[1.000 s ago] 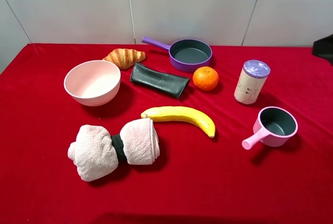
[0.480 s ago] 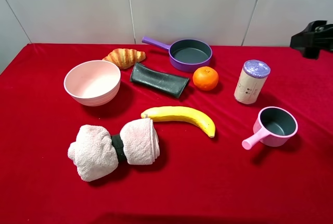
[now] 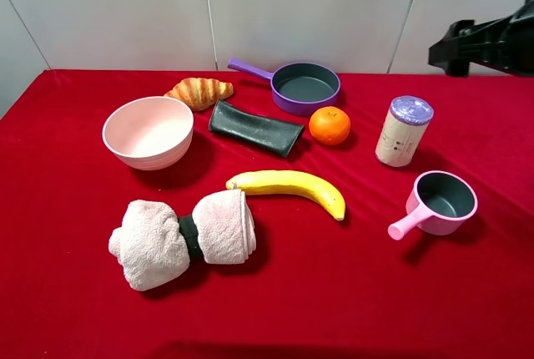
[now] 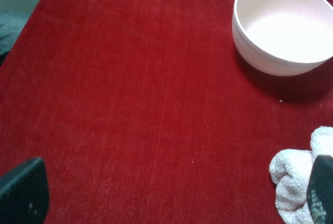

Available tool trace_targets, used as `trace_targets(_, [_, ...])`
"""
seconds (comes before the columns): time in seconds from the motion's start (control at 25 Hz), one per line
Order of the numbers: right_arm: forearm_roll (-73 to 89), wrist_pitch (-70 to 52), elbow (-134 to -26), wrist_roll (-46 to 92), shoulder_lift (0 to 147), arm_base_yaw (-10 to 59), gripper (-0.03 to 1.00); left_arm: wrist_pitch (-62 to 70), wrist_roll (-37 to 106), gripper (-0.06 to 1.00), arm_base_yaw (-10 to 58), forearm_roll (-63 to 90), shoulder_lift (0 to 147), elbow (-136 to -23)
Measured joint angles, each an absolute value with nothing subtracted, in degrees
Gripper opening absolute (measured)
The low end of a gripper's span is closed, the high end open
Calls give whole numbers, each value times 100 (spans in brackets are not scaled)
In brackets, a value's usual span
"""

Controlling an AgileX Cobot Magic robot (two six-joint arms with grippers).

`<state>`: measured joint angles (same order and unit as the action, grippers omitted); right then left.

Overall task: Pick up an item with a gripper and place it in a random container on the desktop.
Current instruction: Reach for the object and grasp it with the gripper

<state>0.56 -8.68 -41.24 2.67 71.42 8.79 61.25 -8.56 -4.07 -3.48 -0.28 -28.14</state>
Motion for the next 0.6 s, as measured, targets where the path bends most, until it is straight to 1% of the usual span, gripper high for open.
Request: trace_targets(0.6, [39, -1214, -5011, 267, 8414, 895, 69, 6125, -856, 99, -407, -348, -28, -2814])
